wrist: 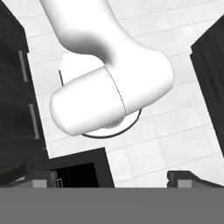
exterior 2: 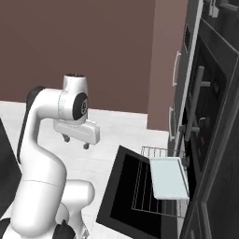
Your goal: Take the baked cake out of the oven and place it on the plate for cooling. Then close the oven door.
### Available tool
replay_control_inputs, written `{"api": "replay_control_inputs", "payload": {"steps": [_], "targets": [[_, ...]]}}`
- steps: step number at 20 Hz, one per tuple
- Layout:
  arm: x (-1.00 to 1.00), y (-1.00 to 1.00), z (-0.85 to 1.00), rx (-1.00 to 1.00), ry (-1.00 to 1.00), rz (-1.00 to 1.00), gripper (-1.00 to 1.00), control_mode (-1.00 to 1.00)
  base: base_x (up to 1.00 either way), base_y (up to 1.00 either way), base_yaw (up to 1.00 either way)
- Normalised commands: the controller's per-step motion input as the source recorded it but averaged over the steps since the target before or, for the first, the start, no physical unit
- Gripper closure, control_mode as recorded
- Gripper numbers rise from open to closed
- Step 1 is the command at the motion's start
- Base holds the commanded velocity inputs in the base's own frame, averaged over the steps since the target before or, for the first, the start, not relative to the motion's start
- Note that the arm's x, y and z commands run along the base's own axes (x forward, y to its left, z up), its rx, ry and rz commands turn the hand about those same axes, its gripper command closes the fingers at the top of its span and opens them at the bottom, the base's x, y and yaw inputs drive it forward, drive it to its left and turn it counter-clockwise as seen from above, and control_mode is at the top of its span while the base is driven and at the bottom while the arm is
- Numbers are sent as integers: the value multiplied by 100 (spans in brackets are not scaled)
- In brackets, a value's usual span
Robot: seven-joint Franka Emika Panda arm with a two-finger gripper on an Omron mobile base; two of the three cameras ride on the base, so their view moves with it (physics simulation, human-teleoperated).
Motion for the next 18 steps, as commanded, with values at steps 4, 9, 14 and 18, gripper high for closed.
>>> {"api": "replay_control_inputs", "payload": {"steps": [4,9,14,18], "targets": [[0,0,0,0,0,0,-100,100,0,-9,-20],[0,0,0,0,0,0,-100,100,0,-22,-25],[0,0,0,0,0,0,-100,100,3,-23,-29],[0,0,0,0,0,0,-100,100,18,-13,-29]]}}
